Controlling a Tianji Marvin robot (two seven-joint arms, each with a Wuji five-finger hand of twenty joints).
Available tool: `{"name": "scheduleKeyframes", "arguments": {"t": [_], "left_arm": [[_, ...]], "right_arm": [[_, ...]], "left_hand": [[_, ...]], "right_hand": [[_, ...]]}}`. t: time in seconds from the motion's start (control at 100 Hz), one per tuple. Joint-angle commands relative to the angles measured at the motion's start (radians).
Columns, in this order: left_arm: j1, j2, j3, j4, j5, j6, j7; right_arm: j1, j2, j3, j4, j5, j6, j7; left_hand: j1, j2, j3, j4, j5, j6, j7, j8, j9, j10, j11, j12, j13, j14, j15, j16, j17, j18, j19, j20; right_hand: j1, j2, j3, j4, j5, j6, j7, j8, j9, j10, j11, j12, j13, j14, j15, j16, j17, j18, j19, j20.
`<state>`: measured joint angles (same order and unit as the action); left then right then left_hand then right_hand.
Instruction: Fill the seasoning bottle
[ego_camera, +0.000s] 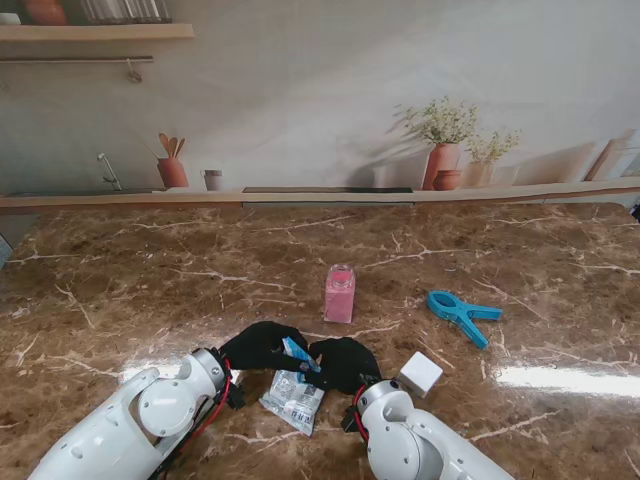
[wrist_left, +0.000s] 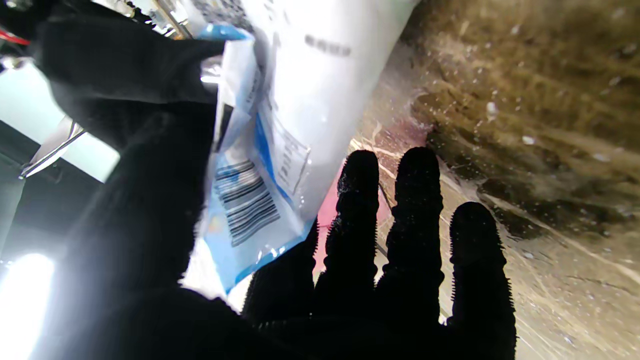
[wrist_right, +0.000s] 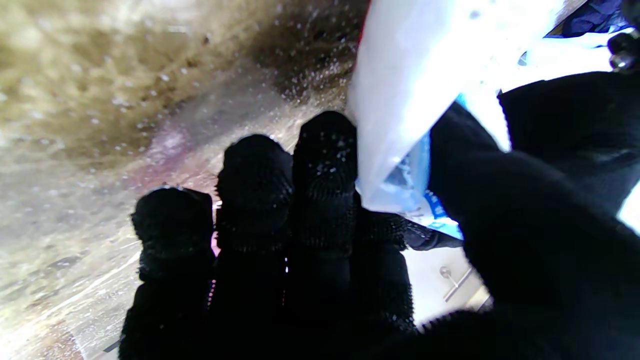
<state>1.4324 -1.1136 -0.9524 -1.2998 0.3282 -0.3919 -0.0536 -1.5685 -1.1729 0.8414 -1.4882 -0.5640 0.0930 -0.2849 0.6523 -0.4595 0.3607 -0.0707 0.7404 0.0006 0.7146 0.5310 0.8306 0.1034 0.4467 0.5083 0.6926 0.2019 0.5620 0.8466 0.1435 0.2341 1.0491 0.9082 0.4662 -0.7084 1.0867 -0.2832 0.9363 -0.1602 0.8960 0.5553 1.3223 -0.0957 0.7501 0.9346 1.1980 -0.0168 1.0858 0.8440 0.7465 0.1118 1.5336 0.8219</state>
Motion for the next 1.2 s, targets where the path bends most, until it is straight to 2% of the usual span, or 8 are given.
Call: {"name": "scheduleKeyframes", "arguments": {"t": [0.0,0.05,0.08,0.17,0.36,0.63,0.92,1.19], "left_arm": [[0.004,-0.009,0.007,0.014,0.004,0.009,0.01],[0.006,-0.014,0.007,0.019,-0.009,0.011,0.018],[0.007,-0.018,0.007,0.023,-0.025,0.009,0.02],[0.008,-0.021,0.004,0.03,-0.05,0.002,0.02],[0.015,-0.028,-0.01,0.043,-0.099,-0.023,0.023],[0.019,-0.028,-0.026,0.047,-0.14,-0.019,-0.001],[0.022,-0.025,-0.039,0.051,-0.115,0.006,0.001],[0.01,-0.022,-0.029,0.079,-0.007,-0.007,0.052]], "right_arm": [[-0.007,-0.005,-0.002,0.004,-0.004,-0.017,0.007],[-0.009,-0.002,-0.001,0.002,-0.009,-0.026,0.01],[-0.011,-0.001,0.0,0.001,-0.011,-0.03,0.012],[-0.013,0.003,0.005,-0.002,-0.014,-0.037,0.019],[-0.023,0.017,0.026,-0.021,-0.003,-0.028,0.084],[-0.006,0.033,0.012,-0.005,-0.056,-0.004,0.117],[0.007,0.029,0.0,0.023,-0.066,-0.009,0.093],[0.038,0.023,-0.042,0.07,-0.126,-0.018,0.028]], "left_hand": [[0.131,-0.037,0.179,-0.067,0.005,-0.096,0.111,-0.058,0.069,-0.033,0.045,0.022,0.07,0.034,0.04,0.012,0.02,-0.005,0.051,0.031],[0.188,-0.006,0.365,-0.115,0.037,-0.121,0.148,-0.096,0.138,-0.033,-0.002,0.153,0.096,0.035,0.065,0.019,0.032,-0.01,0.071,0.029],[0.263,0.001,0.386,-0.145,0.071,-0.136,0.186,-0.107,0.196,-0.031,-0.035,0.2,0.119,0.043,0.089,0.027,0.038,-0.006,0.087,0.031],[0.369,0.055,0.4,-0.162,0.119,-0.139,0.235,-0.059,0.249,-0.037,-0.016,0.263,0.164,0.047,0.151,0.054,0.064,0.006,0.129,0.041],[0.448,0.075,0.375,-0.142,0.183,-0.125,0.29,0.06,0.244,-0.042,0.075,0.356,0.193,0.061,0.217,0.109,0.09,0.035,0.156,0.047],[0.443,0.053,0.485,-0.145,0.25,-0.15,0.359,0.153,0.271,-0.083,0.138,0.392,0.205,0.066,0.235,0.163,0.083,0.042,0.157,0.05],[0.424,0.023,0.581,-0.152,0.271,-0.163,0.397,0.181,0.298,-0.093,0.187,0.382,0.243,0.068,0.243,0.222,0.1,0.066,0.184,0.067],[0.396,0.029,0.624,-0.078,0.375,-0.2,0.347,0.117,0.362,-0.112,0.196,0.27,0.307,0.045,0.252,0.173,0.156,0.085,0.22,0.072]], "right_hand": [[0.037,0.003,0.032,-0.014,0.033,-0.038,0.078,-0.004,0.054,-0.041,0.007,-0.006,0.048,-0.03,0.017,-0.011,0.017,0.005,0.049,0.0],[0.036,0.003,0.031,-0.014,0.03,-0.041,0.079,-0.006,0.049,-0.042,0.006,-0.005,0.039,-0.031,0.012,-0.013,0.006,0.004,0.042,-0.005],[0.037,0.002,0.032,-0.013,0.028,-0.044,0.078,-0.007,0.043,-0.042,0.005,-0.005,0.031,-0.03,0.008,-0.014,-0.001,0.003,0.038,-0.008],[0.044,0.003,0.02,-0.012,0.03,-0.05,0.068,-0.042,0.044,-0.041,-0.037,-0.035,0.031,-0.025,-0.044,-0.042,0.0,-0.006,0.018,-0.026],[0.068,-0.045,-0.026,-0.018,-0.081,0.016,-0.01,-0.245,-0.053,-0.015,-0.158,-0.124,-0.06,-0.011,-0.165,-0.08,-0.082,-0.002,-0.051,-0.054],[0.132,-0.091,0.115,0.007,0.02,-0.086,0.082,-0.181,0.001,-0.039,-0.134,-0.129,-0.034,-0.013,-0.147,-0.069,-0.069,0.011,-0.056,-0.017],[0.266,-0.121,0.207,0.068,0.149,-0.146,0.017,-0.133,0.019,-0.003,-0.187,-0.186,-0.004,0.023,-0.161,-0.09,-0.036,0.012,-0.042,-0.015],[0.223,-0.23,0.257,0.089,0.156,-0.149,0.043,-0.36,0.068,-0.001,-0.278,-0.356,0.108,0.008,-0.216,-0.135,0.087,0.001,-0.012,-0.056]]}}
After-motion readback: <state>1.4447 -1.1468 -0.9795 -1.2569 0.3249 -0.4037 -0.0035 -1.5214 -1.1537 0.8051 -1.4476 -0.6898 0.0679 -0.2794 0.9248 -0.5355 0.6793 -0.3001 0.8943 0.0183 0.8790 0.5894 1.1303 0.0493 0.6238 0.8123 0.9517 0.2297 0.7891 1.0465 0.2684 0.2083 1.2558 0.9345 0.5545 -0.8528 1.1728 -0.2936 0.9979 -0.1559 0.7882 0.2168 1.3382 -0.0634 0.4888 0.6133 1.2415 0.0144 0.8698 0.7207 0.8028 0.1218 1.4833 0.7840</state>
